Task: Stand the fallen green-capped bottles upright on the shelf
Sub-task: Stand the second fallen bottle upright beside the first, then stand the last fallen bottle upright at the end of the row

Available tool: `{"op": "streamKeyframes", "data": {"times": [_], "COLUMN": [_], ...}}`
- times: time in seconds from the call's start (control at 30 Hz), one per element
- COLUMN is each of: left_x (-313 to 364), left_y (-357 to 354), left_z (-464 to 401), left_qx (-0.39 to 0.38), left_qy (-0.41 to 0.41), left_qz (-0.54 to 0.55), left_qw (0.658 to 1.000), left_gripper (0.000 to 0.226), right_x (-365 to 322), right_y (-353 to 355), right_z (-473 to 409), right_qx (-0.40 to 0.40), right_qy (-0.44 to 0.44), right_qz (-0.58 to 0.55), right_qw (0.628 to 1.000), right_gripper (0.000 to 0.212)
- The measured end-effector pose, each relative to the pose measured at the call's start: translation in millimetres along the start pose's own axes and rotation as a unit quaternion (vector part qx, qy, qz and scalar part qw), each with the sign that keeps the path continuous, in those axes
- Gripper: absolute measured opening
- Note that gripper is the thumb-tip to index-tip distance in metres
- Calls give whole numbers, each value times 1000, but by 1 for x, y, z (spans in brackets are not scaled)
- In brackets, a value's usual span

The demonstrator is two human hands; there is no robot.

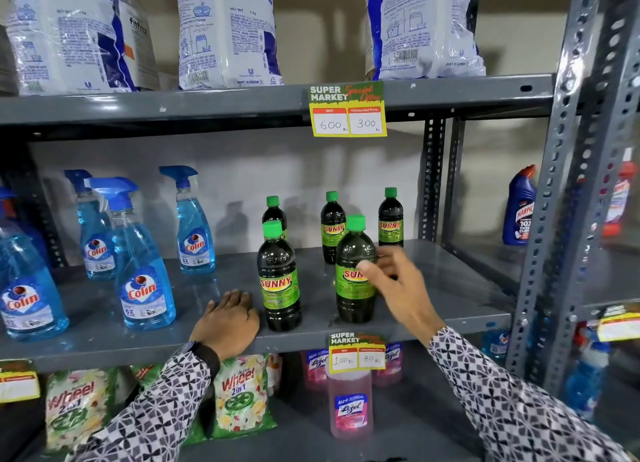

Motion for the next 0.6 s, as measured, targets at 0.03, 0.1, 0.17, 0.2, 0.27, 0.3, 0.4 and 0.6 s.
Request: {"op": "streamKeyframes", "data": {"times": [0.03, 0.1, 0.17, 0.2, 0.27, 0.3, 0.4, 0.6], "left_x": [0, 0, 0, 0, -1, 0, 3, 8], "left_y": [0, 0, 0, 0, 0, 0, 3, 8], "left_z": [-1, -1, 0, 1, 2, 3, 6, 11], "left_qx": [1, 1, 4, 2, -2, -5, -8, -4], "left_qy": [0, 0, 0, 3, 3, 1, 7, 3], "left_qz": [0, -9, -11, -7, -4, -6, 5, 22], "left_qw": [1000, 1000, 1000, 1000, 1000, 1000, 1000, 1000], "left_gripper": [63, 62, 62, 62, 63, 65, 66, 60], "right_x": [-9, -9, 1, 8, 13, 13, 17, 40], "right_y": [13, 41, 58, 61, 60, 60, 58, 59], "right_z": [-1, -20, -48, -59, -71, -71, -69, -80], "right_qx": [55, 124, 62, -2, -111, -142, -189, -149], "right_qy": [12, -25, -137, -193, -279, -322, -397, -374], "right_qz": [24, 161, 278, 278, 208, 181, 143, 52], "right_qw": [998, 979, 949, 941, 931, 919, 887, 914], "right_gripper": [54, 47, 54, 56, 52, 56, 62, 65]}}
Point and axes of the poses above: each hand's wrist, its own z-axis away from the middle knuckle, its own y-axis out of the back of the hand, x = y × z, the point moved 5 cm from there along -z, towards the middle knuckle, and after that the axes turned 12 degrees about -x, right-handed, at the moved point
